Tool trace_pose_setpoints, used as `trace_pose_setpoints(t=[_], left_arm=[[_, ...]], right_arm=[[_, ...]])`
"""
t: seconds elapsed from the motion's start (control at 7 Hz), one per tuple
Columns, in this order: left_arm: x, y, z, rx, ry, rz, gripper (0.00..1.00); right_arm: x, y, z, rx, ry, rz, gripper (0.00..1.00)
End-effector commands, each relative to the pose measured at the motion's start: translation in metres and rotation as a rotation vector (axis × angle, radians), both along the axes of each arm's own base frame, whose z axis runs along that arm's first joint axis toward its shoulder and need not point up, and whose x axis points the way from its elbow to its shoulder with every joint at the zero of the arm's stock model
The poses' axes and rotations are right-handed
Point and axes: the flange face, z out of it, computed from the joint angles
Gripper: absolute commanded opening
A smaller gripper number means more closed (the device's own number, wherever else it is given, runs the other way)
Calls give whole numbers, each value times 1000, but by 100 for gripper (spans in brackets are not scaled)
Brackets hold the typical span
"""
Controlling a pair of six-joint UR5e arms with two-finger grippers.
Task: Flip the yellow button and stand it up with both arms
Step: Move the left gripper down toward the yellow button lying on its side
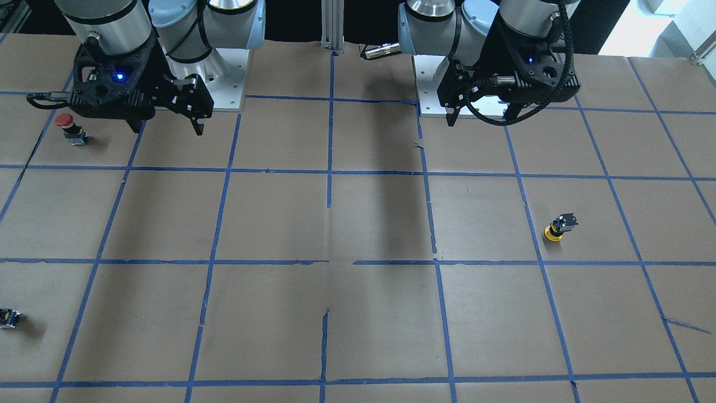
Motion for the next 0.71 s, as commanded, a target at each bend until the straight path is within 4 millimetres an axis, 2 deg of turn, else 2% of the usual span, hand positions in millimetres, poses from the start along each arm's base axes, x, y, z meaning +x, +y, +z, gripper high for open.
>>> trace_pose_setpoints(t=[0.0,0.14,0.29,0.57], left_arm=[[4,0,-3,3,-8,-10,100],[9,-5,3,-15,-8,-20,100],[27,-5,-3,-3,-9,-17,100],[84,-24,-26,36,50,69,100]], right_arm=[[0,-1,-1,1,1,0,100],[0,0,-1,1,2,0,100],[0,0,0,-3,-2,0,100],[1,0,0,0,1,2,100]])
